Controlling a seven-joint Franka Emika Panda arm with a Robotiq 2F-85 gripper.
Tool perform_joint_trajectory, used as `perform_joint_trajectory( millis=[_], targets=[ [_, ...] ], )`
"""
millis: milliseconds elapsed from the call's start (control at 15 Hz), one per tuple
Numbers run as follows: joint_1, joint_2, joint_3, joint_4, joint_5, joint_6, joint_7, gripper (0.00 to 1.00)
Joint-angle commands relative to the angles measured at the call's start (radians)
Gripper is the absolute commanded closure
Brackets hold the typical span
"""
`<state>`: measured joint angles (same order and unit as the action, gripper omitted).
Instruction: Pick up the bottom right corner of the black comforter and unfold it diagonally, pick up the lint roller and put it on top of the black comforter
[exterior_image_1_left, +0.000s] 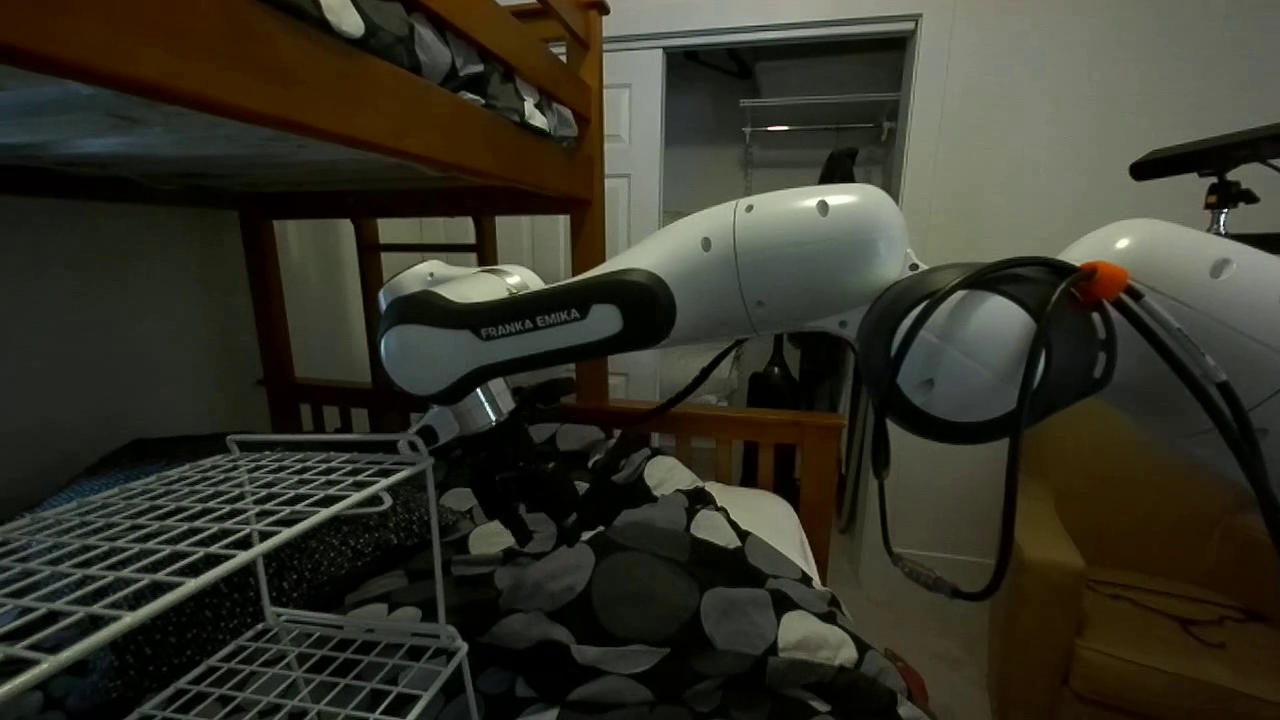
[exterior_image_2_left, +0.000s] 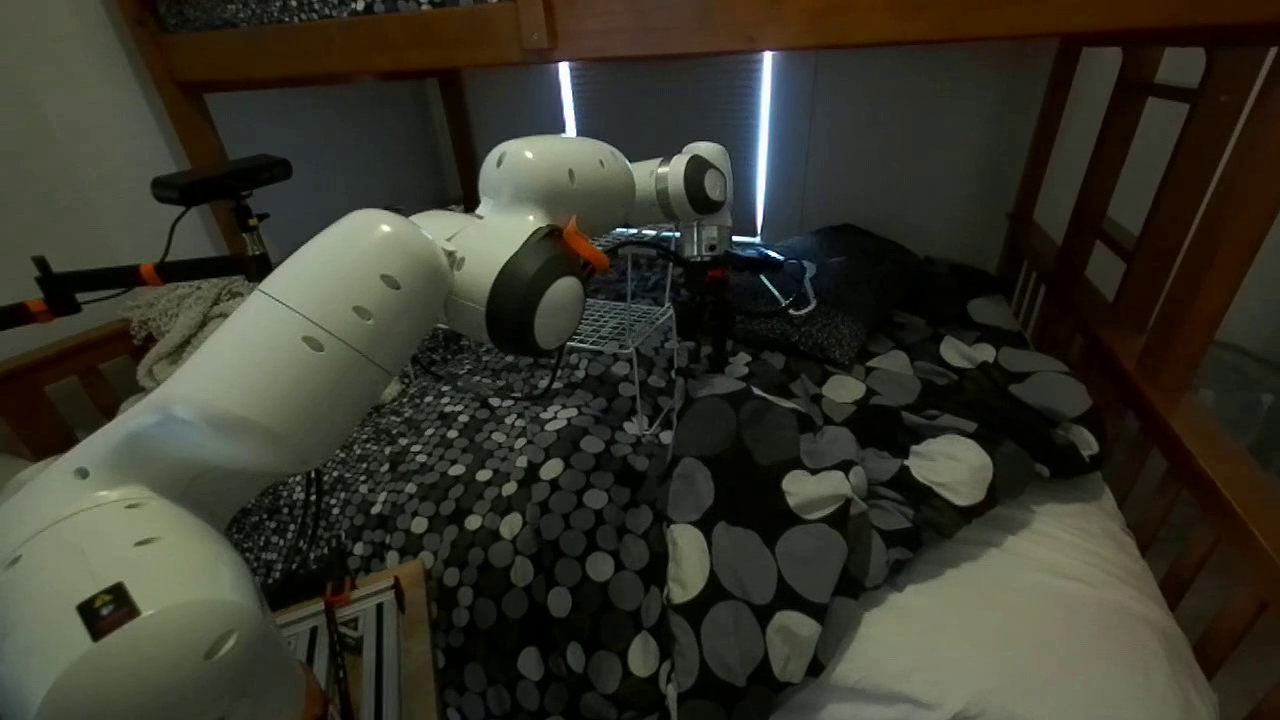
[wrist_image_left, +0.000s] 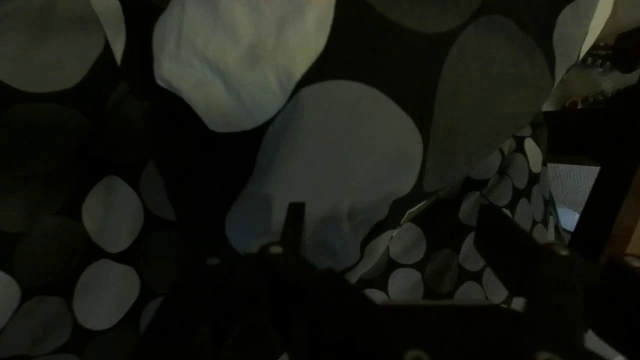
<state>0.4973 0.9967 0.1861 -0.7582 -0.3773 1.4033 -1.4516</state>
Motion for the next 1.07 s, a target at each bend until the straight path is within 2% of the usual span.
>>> perform_joint_trajectory(
  millis=[0,267,600,800,1000],
  targets=[
    [-0.024,-0.038,-0.021,0.008,-0.013,0.056,0.022,0.0],
    [-0.075,-0.074,-0.064,0.021,-0.003,0.104,0.12,0.0],
    [-0.157,-0.136,-0.141,-0.025,-0.008,0.118,0.253,0.0],
    [-0.231,-0.175,-0.16,-0.076,0.017,0.156,0.305,0.0],
    [-0.33,-0.203,-0.145,-0.144,0.06,0.264,0.312,0.0]
  ],
)
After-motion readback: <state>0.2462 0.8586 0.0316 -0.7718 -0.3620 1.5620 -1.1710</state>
